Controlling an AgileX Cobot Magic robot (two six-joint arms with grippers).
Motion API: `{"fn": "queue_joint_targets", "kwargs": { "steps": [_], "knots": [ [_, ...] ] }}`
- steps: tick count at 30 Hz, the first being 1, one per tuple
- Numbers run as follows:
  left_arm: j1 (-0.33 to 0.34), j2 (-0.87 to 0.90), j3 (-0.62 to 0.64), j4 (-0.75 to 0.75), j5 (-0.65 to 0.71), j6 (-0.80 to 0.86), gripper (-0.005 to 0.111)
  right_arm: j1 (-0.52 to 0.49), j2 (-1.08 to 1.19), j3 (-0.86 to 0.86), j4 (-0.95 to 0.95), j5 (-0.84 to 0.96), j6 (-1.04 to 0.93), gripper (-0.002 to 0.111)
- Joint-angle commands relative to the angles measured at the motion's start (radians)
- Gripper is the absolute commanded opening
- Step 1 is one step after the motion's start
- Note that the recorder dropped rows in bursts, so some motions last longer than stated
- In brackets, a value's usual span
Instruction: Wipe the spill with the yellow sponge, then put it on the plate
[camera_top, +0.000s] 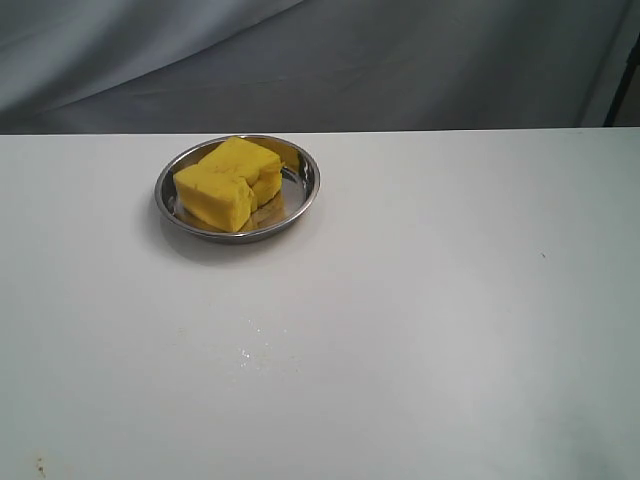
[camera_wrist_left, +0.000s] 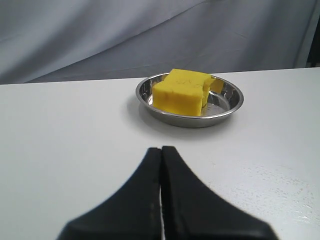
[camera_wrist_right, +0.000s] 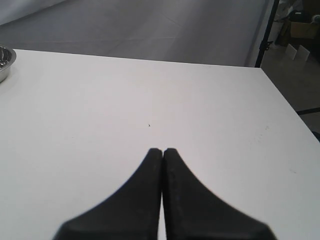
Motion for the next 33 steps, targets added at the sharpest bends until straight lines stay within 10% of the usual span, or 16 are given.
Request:
{"fn": "queue_joint_targets", "kwargs": {
  "steps": [1, 15, 33],
  "knots": [
    [-0.004, -0.003, 0.003, 0.002, -0.013, -0.012, 0.000, 0.001, -0.005, 0.004, -0.007, -0.004, 0.005, 0.000],
    [0.001, -0.003, 0.003, 0.002, -0.003, -0.009, 0.000, 0.001, -0.005, 0.004, -0.007, -0.004, 0.005, 0.000],
    [0.228, -0.003, 0.003, 0.002, 0.057, -0.009, 0.000, 0.001, -0.005, 0.004, -0.007, -0.004, 0.005, 0.000]
  ]
}}
